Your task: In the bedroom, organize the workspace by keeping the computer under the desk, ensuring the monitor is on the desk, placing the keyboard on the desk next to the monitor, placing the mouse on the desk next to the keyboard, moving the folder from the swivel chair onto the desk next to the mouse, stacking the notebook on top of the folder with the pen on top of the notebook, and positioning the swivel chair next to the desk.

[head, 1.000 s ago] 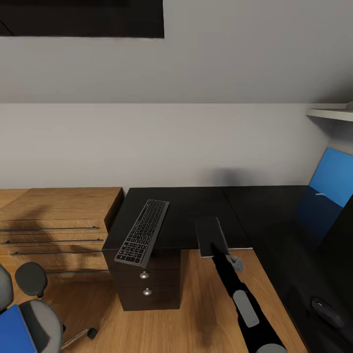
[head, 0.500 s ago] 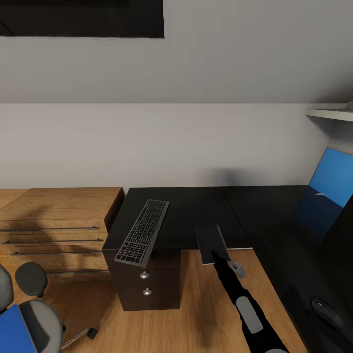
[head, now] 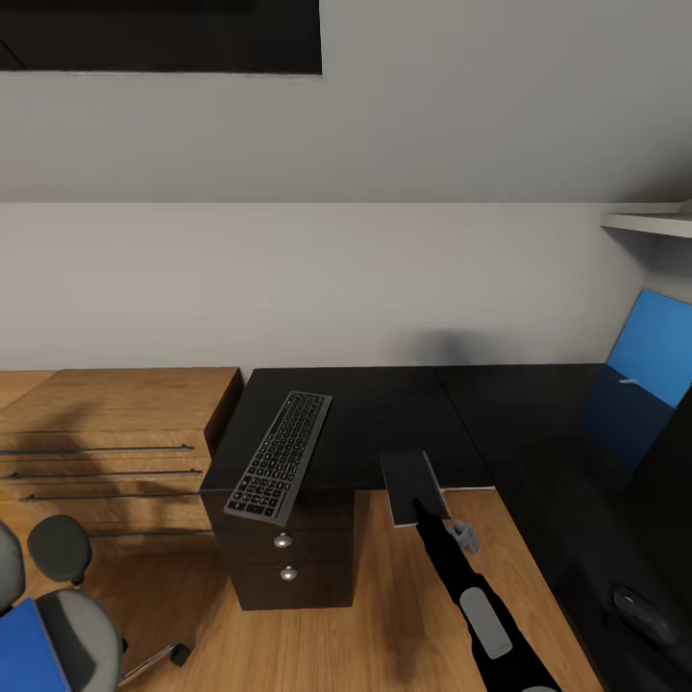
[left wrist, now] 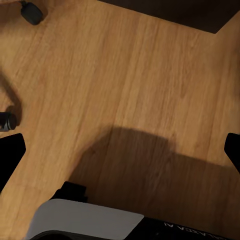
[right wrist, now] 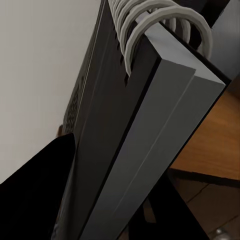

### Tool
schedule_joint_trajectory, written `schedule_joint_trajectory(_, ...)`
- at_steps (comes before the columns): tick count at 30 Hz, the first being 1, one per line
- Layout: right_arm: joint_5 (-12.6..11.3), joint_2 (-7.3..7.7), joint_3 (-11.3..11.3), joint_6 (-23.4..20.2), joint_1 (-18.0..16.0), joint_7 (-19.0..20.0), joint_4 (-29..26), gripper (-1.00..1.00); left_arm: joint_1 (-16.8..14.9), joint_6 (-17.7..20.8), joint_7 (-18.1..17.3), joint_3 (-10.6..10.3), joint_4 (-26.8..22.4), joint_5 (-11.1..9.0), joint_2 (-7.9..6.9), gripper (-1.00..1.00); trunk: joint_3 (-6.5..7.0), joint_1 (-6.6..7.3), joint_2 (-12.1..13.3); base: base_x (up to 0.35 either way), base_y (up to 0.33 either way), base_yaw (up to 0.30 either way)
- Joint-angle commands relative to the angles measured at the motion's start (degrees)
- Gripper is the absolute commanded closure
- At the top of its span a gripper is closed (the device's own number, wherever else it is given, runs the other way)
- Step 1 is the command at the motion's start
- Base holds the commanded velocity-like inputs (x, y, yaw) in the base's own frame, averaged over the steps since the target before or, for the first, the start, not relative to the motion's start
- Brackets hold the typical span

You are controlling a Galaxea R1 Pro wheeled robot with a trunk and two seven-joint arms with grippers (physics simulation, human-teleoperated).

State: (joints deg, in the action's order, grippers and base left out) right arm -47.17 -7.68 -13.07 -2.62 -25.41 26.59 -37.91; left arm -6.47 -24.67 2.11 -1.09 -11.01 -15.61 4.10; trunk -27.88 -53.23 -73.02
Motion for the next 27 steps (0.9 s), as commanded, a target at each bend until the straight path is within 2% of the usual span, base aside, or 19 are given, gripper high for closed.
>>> schedule_joint_trajectory(1, -0.5, -0.05, -0.2, -0.2, -0.1, 0.3, 0.1, 1.0, 0.0, -0.2, 0.2, -0.1, 0.0, -0.1, -0.02, -1.0, -0.05, -0.01, 0.0, 0.105, 0.0, 0.0)
schedule_joint_trajectory(27, -0.5, -0.06, -0.2, -0.2, 0.0, 0.7, 0.6, 1.0, 0.0, -0.2, 0.2, -0.1, 0.0, -0.1, -0.18, -1.0, -0.05, -0.01, 0.0, 0.142, 0.0, 0.0)
